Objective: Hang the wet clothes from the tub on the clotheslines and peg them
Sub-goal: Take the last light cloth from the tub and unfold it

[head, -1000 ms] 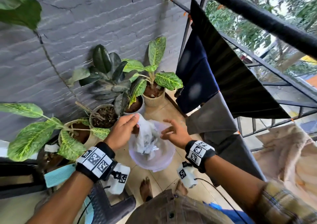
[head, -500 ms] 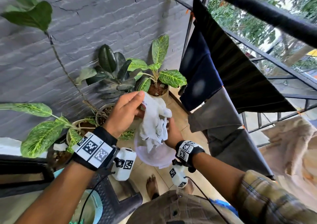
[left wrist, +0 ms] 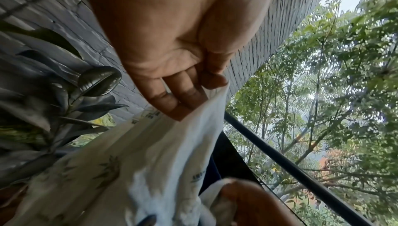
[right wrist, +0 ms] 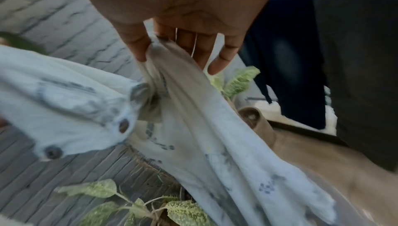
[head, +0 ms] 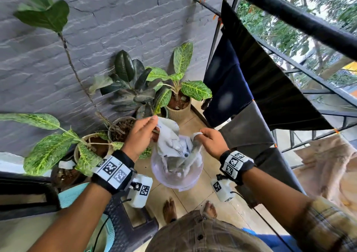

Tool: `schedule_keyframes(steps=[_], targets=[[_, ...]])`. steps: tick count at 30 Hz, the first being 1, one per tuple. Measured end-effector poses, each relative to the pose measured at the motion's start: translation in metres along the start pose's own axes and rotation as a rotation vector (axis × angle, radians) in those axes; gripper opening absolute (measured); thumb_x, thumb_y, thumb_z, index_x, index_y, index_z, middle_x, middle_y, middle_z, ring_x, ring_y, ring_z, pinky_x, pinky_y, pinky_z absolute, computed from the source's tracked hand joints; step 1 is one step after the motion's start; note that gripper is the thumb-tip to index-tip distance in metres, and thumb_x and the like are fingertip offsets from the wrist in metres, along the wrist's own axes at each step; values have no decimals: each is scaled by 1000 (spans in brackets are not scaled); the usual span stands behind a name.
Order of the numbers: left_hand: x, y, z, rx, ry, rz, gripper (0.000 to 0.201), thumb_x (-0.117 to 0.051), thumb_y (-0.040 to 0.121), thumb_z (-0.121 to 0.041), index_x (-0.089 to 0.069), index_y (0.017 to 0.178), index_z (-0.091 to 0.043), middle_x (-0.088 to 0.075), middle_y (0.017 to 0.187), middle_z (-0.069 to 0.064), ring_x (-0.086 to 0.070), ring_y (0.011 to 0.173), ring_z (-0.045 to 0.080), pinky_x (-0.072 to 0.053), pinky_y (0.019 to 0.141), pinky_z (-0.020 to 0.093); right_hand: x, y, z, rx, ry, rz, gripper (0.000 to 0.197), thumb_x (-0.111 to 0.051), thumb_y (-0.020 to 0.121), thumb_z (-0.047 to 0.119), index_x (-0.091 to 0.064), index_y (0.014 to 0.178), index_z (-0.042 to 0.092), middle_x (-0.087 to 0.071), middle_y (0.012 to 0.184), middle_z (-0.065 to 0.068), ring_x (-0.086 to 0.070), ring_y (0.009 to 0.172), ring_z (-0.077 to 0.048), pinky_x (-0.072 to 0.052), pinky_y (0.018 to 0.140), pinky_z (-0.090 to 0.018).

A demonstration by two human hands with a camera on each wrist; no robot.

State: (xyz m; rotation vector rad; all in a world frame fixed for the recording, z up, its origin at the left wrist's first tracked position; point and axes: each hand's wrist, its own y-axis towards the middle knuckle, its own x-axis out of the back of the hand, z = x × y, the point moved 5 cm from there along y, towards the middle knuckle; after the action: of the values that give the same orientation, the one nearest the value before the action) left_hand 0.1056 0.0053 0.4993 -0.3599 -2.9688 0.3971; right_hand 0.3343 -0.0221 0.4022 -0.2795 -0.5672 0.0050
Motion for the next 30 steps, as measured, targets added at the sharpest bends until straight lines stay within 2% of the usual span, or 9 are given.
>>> schedule_keyframes(steps=[5, 10, 12, 15, 17, 20, 24, 27, 30], targets=[[2, 13, 28, 73, 19, -49, 33, -45, 103, -36, -62, 87, -12, -64, 84, 15, -60, 75, 22, -46, 63, 28, 5, 0, 33, 149, 18, 41, 30, -51, 85, 33, -44, 56, 30, -41, 56, 9, -42, 59, -14, -41, 62, -46], [8, 22, 43, 100, 92, -131, 40, -43, 105, -34, -66, 97, -3, -68, 93, 13, -62, 86, 23, -48, 75, 31, 11, 1, 45, 215, 16, -7, 35, -61, 94, 29, -43, 64, 35, -46, 59, 15, -42, 58, -4, -37, 59, -34], [11, 22, 48, 93, 128, -152, 37, -45, 103, -38, -68, 98, -9, -68, 94, 6, -61, 90, 19, -46, 82, 31, 12, -1, 48, 228, 32, 23, 27, -64, 91, 28, -50, 70, 36, -52, 61, 18, -45, 60, -2, -40, 61, -32], [10, 22, 50, 97, 65, -208, 38, -49, 95, -47, -61, 79, -16, -62, 81, 3, -56, 81, 17, -43, 78, 33, 11, 0, 44, 175, -45, 107, 6, -64, 81, 34, -58, 82, 33, -62, 71, 9, -56, 67, -11, -51, 70, -38], [5, 21, 46, 128, -35, -223, 35, -48, 102, -38, -62, 81, -14, -64, 82, 5, -58, 76, 16, -48, 70, 27, 8, 1, 36, 112, -192, 174, 24, -60, 74, 40, -62, 98, 36, -69, 84, 2, -63, 78, -18, -54, 76, -39], [-12, 18, 34, 135, -63, -147, 32, -44, 104, -33, -63, 84, -17, -62, 83, 9, -54, 69, 15, -41, 50, 19, -5, -2, 17, 0, -465, 304, 52, -63, 85, 39, -50, 134, 31, -65, 121, -5, -60, 110, -28, -49, 93, -35], [-34, 15, 13, 44, 12, -8, 35, -44, 103, -42, -67, 99, -16, -67, 95, 14, -59, 76, 20, -43, 52, 26, -25, -9, 4, 3, -411, 397, 71, -66, 88, 37, -30, 149, 36, -57, 136, -6, -55, 121, -28, -44, 101, -37], [-41, 14, -6, -10, 55, 53, 45, -45, 99, -50, -63, 100, -9, -68, 103, 14, -64, 93, 28, -53, 83, 46, -34, -10, 20, 176, -293, 362, 65, -68, 78, 39, -46, 139, 34, -61, 128, 4, -58, 112, -18, -47, 98, -37], [-37, 17, -17, -26, 51, 39, 42, -43, 103, -40, -63, 113, -5, -68, 113, 9, -61, 106, 16, -47, 101, 41, -36, -3, 29, 232, -194, 294, 42, -63, 76, 50, -67, 113, 29, -72, 101, 5, -66, 88, -17, -54, 82, -40]])
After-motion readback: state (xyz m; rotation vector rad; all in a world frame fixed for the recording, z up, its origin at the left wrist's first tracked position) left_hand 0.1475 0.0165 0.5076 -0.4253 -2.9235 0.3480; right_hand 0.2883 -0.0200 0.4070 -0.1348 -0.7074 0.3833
